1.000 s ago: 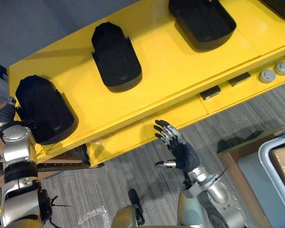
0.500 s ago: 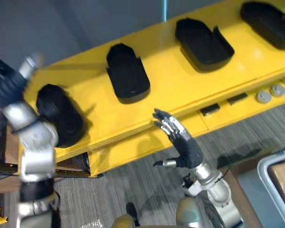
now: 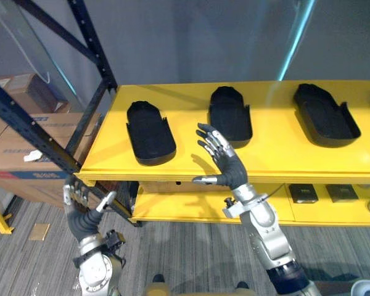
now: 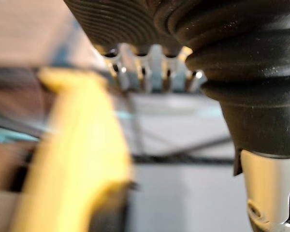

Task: Walk over and take plastic housings, then place them on the shelf

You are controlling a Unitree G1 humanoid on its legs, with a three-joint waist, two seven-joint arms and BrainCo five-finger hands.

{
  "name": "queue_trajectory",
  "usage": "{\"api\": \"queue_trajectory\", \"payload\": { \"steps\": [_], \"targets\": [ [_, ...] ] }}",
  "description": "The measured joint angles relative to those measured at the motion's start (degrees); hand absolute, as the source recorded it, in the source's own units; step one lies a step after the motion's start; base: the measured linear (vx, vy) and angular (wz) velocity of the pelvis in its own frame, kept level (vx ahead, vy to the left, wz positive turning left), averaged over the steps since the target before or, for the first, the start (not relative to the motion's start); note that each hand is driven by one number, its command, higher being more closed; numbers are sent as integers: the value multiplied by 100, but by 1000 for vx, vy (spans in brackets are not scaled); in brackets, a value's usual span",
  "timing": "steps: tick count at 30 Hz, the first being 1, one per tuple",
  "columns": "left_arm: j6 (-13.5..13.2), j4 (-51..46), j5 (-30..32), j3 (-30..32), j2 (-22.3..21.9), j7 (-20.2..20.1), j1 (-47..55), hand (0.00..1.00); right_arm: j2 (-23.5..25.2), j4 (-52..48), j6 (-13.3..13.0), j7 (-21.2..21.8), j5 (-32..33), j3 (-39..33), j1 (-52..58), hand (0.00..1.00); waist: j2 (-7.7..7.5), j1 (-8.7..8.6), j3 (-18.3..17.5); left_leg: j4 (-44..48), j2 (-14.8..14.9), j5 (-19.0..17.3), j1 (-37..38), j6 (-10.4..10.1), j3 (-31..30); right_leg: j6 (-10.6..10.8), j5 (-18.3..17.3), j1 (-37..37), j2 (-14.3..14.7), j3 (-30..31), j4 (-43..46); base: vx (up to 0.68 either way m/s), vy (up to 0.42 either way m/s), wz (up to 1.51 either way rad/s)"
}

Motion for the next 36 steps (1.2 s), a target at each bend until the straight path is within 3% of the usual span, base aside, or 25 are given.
{"api": "queue_trajectory", "payload": {
  "steps": [4, 9, 12, 18, 21, 36],
  "targets": [
    [-15, 706, 17, -391, 1, -509, 175, 0, 15, 960, -3, -341, -704, 178, -440, 0, -30, 263, 12, -21, -5, 68, -118, -12, -149, -26, 18, -9, 13, -155, -20, 15, -5, 20],
    [-36, 1248, 67, -1041, 45, -978, 257, 0, 45, 1685, -177, -927, -2097, 231, -992, 0, -68, 265, 61, -88, -33, 153, -223, -18, -322, -38, 25, -9, 4, -359, -21, 15, 0, 17],
    [246, 1932, -203, -1413, 199, -1664, 46, 0, -76, 2291, -371, -1109, -2878, 248, -1655, 0, -4, 293, 129, -109, -34, 194, -241, -14, -357, -39, 24, -3, 5, -392, -28, -6, 2, 6],
    [382, 2461, -456, -1832, 310, -1910, -87, 0, -648, 3189, -545, -1820, -3824, 376, -2527, 0, 183, 467, 271, -263, -37, 356, -225, 0, -440, -40, 24, 10, 7, -495, -21, -16, -3, 8],
    [416, 2468, -587, -1840, 340, -1908, -93, 0, -772, 3219, -547, -2044, -4044, 376, -2611, 0, 205, 506, 298, -414, -38, 488, -211, 27, -444, -45, 18, 0, 3, -560, -19, -16, -4, 10],
    [656, 2702, -678, -1855, 454, -2005, -92, 0, -1130, 4157, -804, -1899, -4041, 902, -3350, 0, 214, 723, 578, -542, -75, 626, -139, 82, -470, -38, -95, -13, -85, -669, 212, -6, -1, 3]
  ]
}}
